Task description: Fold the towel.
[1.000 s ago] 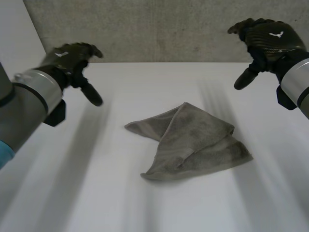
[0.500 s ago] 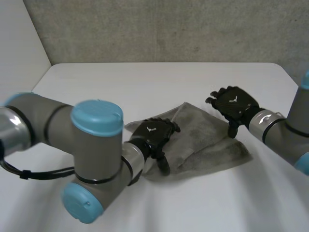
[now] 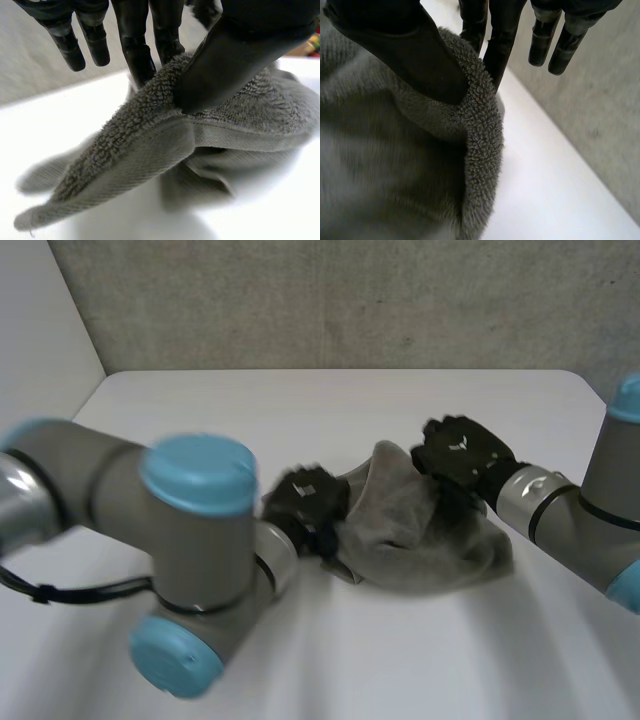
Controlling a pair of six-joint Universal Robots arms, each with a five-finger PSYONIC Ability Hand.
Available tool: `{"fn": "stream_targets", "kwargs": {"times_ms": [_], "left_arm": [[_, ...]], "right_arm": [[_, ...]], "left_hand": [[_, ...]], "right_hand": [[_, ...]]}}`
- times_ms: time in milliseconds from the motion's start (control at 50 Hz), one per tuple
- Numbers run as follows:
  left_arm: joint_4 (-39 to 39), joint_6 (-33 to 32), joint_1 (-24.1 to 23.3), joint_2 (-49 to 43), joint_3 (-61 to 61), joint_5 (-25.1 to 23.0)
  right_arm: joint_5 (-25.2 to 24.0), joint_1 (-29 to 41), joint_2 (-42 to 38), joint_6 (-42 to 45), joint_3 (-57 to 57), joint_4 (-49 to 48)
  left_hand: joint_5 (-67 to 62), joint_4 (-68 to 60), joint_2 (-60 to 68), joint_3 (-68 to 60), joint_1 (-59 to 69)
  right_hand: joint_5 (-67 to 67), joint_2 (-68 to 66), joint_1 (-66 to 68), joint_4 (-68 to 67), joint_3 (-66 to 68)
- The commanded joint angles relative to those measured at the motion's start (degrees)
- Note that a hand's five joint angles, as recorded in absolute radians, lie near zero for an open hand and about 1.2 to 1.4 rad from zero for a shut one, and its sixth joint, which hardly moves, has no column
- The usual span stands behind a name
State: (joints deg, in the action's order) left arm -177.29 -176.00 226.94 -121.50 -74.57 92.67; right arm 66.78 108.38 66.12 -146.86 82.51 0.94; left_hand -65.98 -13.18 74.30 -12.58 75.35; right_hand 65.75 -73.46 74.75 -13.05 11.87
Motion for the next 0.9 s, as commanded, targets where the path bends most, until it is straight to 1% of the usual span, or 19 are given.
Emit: {"fn": "stream_targets", "kwargs": {"times_ms": [20, 60, 100, 120, 140, 160, 180, 200, 260, 320, 340, 360, 380, 400, 420, 620, 680, 780, 900], "left_arm": [[-0.16, -2.77, 10.19, 8.56, -0.22, -0.12], [-0.07, -4.71, 12.48, 9.26, -0.22, -0.12], [-0.07, -8.73, 17.29, 9.52, -0.75, -0.12], [-0.07, -8.75, 17.31, 9.52, -0.75, -0.12], [-0.07, -10.49, 19.66, 9.35, -1.19, -0.12], [-0.33, -12.07, 21.51, 9.00, -1.63, -0.21], [-0.34, -12.09, 21.53, 9.00, -1.63, -0.21], [-0.51, -13.31, 23.27, 8.39, -1.98, -0.21], [-0.60, -14.28, 25.47, 5.58, -1.98, -0.12], [-0.51, -14.29, 26.36, 4.17, -2.42, -0.12], [-0.42, -14.29, 26.45, 4.08, -3.12, -0.12], [-0.42, -14.29, 26.45, 4.07, -3.12, -0.12], [-0.42, -14.37, 26.36, 4.16, -4.00, -0.12], [-0.42, -14.38, 26.36, 4.16, -4.00, -0.12], [-0.25, -14.55, 26.28, 4.34, -5.05, -0.04], [-0.69, -14.29, 23.90, 14.53, -16.40, -1.09], [-0.69, -14.29, 21.63, 19.17, -21.29, -4.24], [-1.83, -14.29, 20.39, 21.30, -25.98, -6.63], [-6.83, -14.64, 17.85, 15.44, -26.42, -6.28]], "right_arm": [[0.02, 8.32, 5.25, -15.87, 0.98, 0.38], [0.10, 10.89, 4.98, -19.51, 1.60, -0.24], [0.02, 15.44, 3.85, -24.50, 2.82, -3.82], [0.02, 15.46, 3.84, -24.52, 2.83, -3.84], [0.45, 17.03, 2.19, -25.91, 3.00, -6.54], [0.46, 17.04, 2.17, -25.93, 3.00, -6.57], [1.24, 18.26, 0.52, -26.19, 2.57, -8.74], [2.38, 18.71, -0.54, -25.84, 2.13, -10.50], [6.67, 18.36, -0.64, -24.09, 1.34, -12.28], [8.45, 17.39, 0.06, -22.59, 1.07, -11.66], [9.67, 16.00, 1.37, -21.28, 1.68, -10.88], [9.68, 15.99, 1.38, -21.27, 1.68, -10.87], [10.12, 14.60, 3.30, -20.05, 2.82, -10.26], [10.30, 13.63, 4.79, -19.17, 4.31, -9.47], [10.30, 13.62, 4.81, -19.16, 4.32, -9.47], [10.39, 9.23, 12.36, -9.87, 18.45, -5.43], [10.39, 7.74, 12.46, -7.83, 20.48, -5.42], [9.60, 6.41, 9.48, -7.30, 20.85, -6.21], [9.60, 6.41, 0.78, -6.68, 18.04, -9.02]], "left_hand": [[-4.02, 3.18, 5.70, 2.58, 4.65], [-4.02, 3.18, 5.70, 2.58, 4.65], [-4.02, 3.18, 5.70, 2.58, 4.65], [-4.02, 3.18, 5.70, 2.58, 4.65], [-4.02, 3.18, 5.70, 2.58, 4.65], [-4.02, 3.18, 5.70, 2.58, 4.65], [-4.02, 3.18, 5.70, 2.58, 4.65], [-4.02, 3.18, 5.70, 2.58, 4.65], [-4.02, 3.18, 5.70, 2.58, 4.65], [-4.02, 3.18, 5.70, 2.58, 4.65], [8.95, 3.18, -7.27, 2.58, -8.32], [9.08, 3.18, -7.40, 2.58, -8.45], [40.39, 3.18, -38.71, 2.58, -39.76], [40.70, 3.18, -39.02, 2.58, -40.07], [65.98, 3.18, -64.30, 2.58, -65.35], [65.76, 3.18, -64.09, 2.58, -65.14], [65.76, 3.18, -64.09, 2.58, -65.14], [65.76, 3.18, -64.09, 2.58, -65.14], [64.93, 3.18, -63.25, 2.58, -64.30]], "right_hand": [[4.25, -6.54, 5.25, 3.05, -1.87], [4.25, -6.54, 5.25, 3.05, -1.87], [4.25, -6.54, 5.25, 3.05, -1.87], [4.25, -6.54, 5.25, 3.05, -1.87], [-8.84, 6.55, -7.84, 3.05, -1.87], [-8.97, 6.68, -7.97, 3.05, -1.87], [-47.94, 45.65, -46.94, 3.05, -1.87], [-65.75, 63.46, -64.75, 3.05, -1.87], [-65.75, 63.46, -64.75, 3.05, -1.87], [-65.75, 63.46, -64.75, 3.05, -1.87], [-65.75, 63.46, -64.75, 3.05, -1.87], [-65.75, 63.46, -64.75, 3.05, -1.87], [-65.75, 63.46, -64.75, 3.05, -1.87], [-65.75, 63.46, -64.75, 3.05, -1.87], [-65.75, 63.46, -64.75, 3.05, -1.87], [-65.75, 63.46, -64.75, 3.05, -1.87], [-65.75, 63.46, -64.75, 3.05, -1.87], [-65.75, 63.46, -64.75, 3.05, -1.87], [-59.46, 57.17, -58.46, 3.05, -1.87]]}}
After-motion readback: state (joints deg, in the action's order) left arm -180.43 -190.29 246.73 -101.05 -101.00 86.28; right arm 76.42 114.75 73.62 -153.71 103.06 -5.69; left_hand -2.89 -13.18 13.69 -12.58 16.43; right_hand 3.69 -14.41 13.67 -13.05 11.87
